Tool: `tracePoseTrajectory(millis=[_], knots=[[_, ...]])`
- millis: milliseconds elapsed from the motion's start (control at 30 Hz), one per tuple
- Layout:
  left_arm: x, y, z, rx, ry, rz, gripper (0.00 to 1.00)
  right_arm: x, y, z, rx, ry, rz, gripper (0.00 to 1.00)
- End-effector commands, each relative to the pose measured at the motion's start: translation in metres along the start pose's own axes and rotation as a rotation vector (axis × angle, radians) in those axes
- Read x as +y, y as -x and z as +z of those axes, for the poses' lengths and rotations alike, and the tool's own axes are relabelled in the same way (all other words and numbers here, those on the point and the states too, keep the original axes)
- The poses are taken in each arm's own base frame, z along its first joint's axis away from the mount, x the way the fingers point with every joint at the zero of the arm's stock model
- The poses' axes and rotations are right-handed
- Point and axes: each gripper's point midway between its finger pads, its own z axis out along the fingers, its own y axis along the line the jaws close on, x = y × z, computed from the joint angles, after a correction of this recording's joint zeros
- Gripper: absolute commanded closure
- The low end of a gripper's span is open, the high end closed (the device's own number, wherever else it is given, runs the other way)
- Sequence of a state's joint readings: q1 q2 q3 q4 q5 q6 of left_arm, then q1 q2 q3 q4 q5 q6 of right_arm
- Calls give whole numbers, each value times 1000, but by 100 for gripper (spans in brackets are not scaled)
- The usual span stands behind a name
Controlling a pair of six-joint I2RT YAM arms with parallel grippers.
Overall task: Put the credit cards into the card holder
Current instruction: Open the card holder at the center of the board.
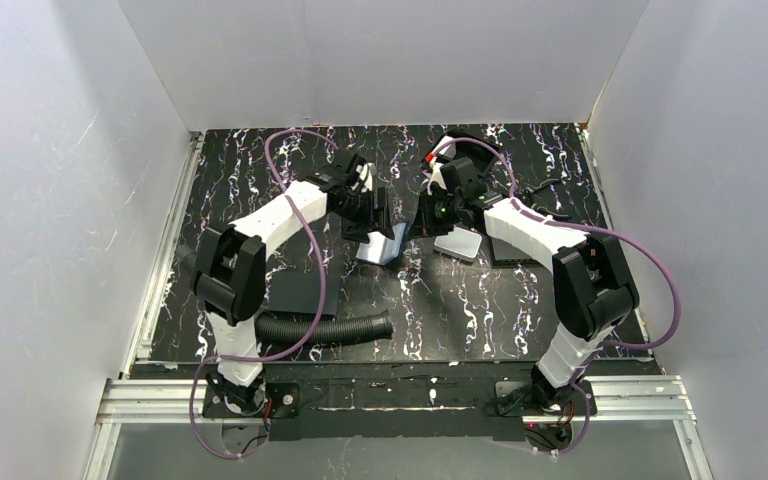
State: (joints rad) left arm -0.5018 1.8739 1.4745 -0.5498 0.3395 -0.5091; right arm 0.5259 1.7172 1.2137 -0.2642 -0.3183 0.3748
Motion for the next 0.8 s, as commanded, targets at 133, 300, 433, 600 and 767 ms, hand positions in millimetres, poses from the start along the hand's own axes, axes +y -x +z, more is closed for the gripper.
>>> tracePoseTrajectory(millis=[133,300,433,600,767], knots=[[-8,7,10,-14,101,107,34,14,13,-13,-50,38,-27,99],[-1,6,17,-11,144,121,43,15,14,-13,-51,41,-28,99],[2,4,21,4,150,115,45,15,13,-13,-49,42,-25,99],[2,5,26,11,151,116,46,15,13,-13,-49,43,-25,99],[3,3,31,22,151,117,46,14,12,-13,-46,42,-23,99]])
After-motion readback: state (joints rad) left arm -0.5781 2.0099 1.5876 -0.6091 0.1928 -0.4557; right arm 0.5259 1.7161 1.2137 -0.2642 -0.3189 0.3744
